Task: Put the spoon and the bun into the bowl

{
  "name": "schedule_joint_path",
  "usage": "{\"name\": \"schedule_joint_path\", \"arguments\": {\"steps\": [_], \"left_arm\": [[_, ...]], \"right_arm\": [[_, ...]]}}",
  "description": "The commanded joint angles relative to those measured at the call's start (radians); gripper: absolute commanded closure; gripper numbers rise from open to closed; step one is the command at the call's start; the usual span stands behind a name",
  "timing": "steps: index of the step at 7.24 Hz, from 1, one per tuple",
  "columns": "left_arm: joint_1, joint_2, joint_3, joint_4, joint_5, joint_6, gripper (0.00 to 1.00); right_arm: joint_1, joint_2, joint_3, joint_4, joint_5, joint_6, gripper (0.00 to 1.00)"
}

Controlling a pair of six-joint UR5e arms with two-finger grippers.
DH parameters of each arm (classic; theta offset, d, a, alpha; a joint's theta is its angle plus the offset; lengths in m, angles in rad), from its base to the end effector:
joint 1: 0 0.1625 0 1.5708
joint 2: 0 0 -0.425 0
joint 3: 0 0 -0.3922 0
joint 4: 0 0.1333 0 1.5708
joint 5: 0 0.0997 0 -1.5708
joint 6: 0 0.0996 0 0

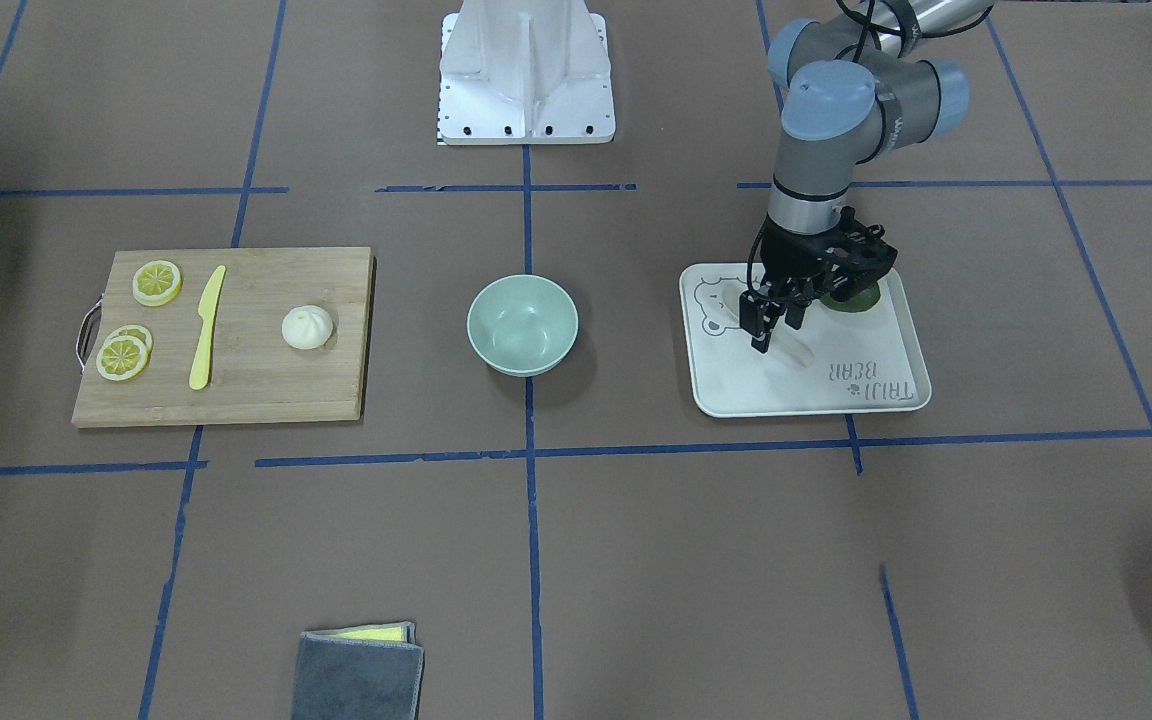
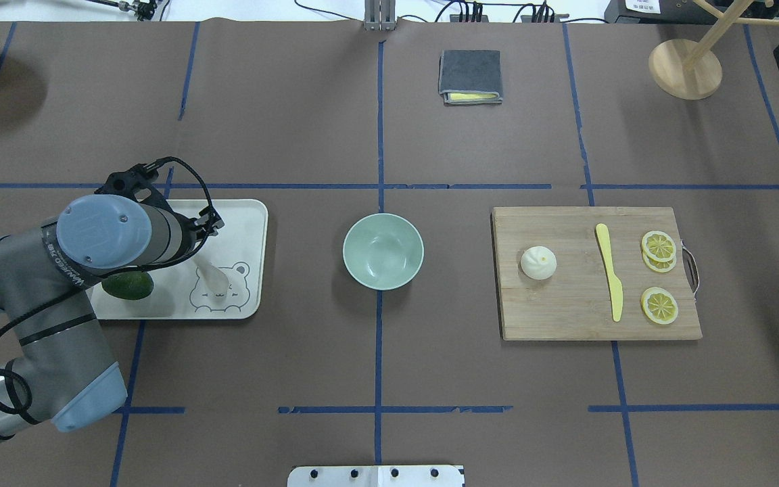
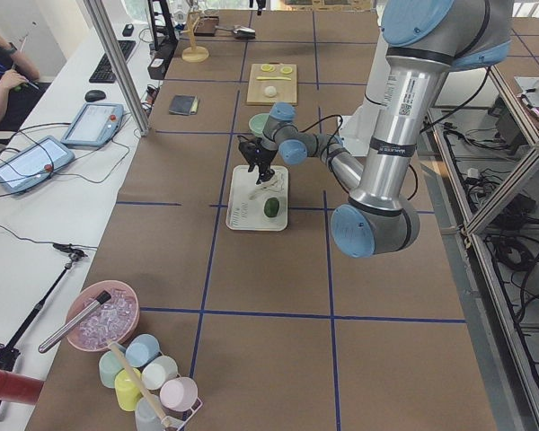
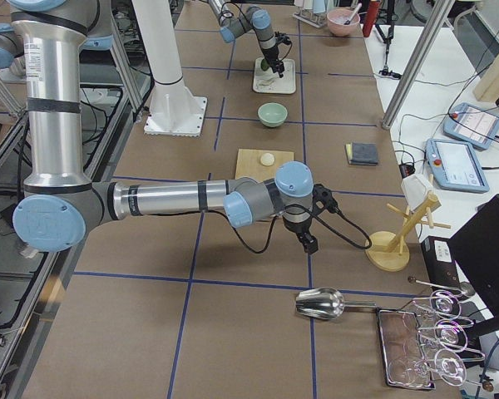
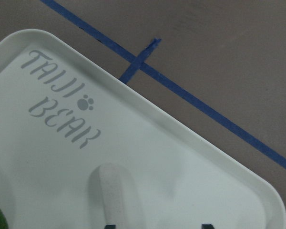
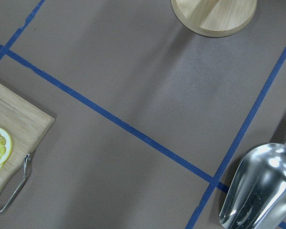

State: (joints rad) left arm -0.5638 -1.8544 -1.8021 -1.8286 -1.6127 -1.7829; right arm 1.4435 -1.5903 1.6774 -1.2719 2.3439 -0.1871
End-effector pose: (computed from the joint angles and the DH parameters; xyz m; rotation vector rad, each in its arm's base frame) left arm 0.4391 -0.4304 0.3790 0.0982 0.7856 -0.7199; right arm -0.0005 -0.5057 0.5818 0.3922 -0.7579 -0.4444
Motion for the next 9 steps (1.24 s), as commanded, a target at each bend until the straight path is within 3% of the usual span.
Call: {"name": "schedule_joint_path", "arguments": {"steps": [1, 2, 3, 4, 5, 9], "left_arm": [[0.002, -0.006, 0.045, 0.002, 0.004, 0.016, 0.33], [0.007, -0.008, 0.050, 0.002, 0.004, 0.014, 0.36], [0.007, -0.009, 0.050, 0.000, 0.007, 0.005, 0.49], [0.008, -0.008, 0.052, -0.003, 0.025, 0.000, 0.67], [0.008, -0.008, 0.050, -0.004, 0.030, 0.006, 1.00], [0.008, -0.014, 0.017, -0.001, 0.030, 0.014, 1.00]], "right_arm": [[0.000, 0.001, 0.001, 0.000, 0.000, 0.000, 0.00], [0.000, 0.001, -0.001, 0.000, 0.000, 0.000, 0.00], [0.000, 0.001, -0.001, 0.000, 0.000, 0.000, 0.00], [0.000, 0.001, -0.001, 0.000, 0.000, 0.000, 0.00], [0.000, 0.001, -0.002, 0.000, 0.000, 0.000, 0.00], [0.000, 0.003, -0.004, 0.000, 0.000, 0.000, 0.00]]}}
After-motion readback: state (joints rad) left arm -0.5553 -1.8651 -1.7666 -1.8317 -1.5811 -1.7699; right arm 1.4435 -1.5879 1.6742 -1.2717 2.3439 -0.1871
